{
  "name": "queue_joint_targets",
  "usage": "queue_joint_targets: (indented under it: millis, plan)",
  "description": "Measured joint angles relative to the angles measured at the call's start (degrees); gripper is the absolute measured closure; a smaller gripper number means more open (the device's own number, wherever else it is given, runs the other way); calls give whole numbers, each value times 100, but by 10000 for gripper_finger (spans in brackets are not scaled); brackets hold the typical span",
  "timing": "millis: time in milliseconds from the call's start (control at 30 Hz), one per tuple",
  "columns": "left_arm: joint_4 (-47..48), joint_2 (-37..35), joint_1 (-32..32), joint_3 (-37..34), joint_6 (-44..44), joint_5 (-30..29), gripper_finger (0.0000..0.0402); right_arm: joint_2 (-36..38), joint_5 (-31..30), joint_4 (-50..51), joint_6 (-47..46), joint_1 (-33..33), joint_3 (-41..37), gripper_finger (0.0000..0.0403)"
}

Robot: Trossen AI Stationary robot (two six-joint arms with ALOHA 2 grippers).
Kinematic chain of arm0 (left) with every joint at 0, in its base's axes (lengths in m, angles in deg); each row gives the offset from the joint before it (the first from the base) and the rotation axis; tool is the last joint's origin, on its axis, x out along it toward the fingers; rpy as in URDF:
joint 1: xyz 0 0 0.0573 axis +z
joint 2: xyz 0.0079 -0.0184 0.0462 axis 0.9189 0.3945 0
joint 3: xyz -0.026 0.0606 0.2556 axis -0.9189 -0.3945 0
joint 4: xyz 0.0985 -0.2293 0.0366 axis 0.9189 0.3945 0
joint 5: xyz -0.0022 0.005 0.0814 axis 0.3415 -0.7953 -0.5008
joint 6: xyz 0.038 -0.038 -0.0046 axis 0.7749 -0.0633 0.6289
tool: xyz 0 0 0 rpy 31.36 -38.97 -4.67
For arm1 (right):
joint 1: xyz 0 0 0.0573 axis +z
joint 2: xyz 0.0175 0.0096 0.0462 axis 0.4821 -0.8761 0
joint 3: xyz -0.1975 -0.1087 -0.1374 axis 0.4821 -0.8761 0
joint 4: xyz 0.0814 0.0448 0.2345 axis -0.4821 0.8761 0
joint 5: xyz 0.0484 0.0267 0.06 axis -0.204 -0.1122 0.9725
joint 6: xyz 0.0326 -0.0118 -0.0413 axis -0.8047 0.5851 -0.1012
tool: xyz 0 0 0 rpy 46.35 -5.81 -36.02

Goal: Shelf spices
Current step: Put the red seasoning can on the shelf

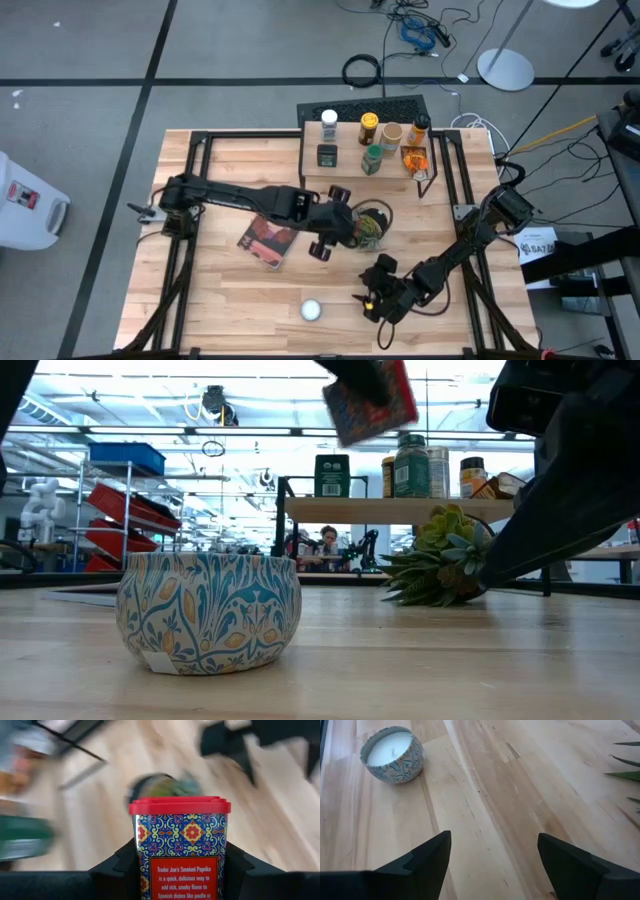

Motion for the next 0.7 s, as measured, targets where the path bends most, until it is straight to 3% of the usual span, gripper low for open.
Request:
queue_joint_targets:
  millis: [333,533,700]
  plan:
    - [-1023,-378,210,0,-286,-872,231,0,-174,35,-114,169,0,117]
    - [-1527,-384,361,-4,-696,-765,231,3,-591,32,-197,299,0,117]
    - [-1801,-384,429,-9,-1006,-225,231,335,-1757,40,28,546,-2,117]
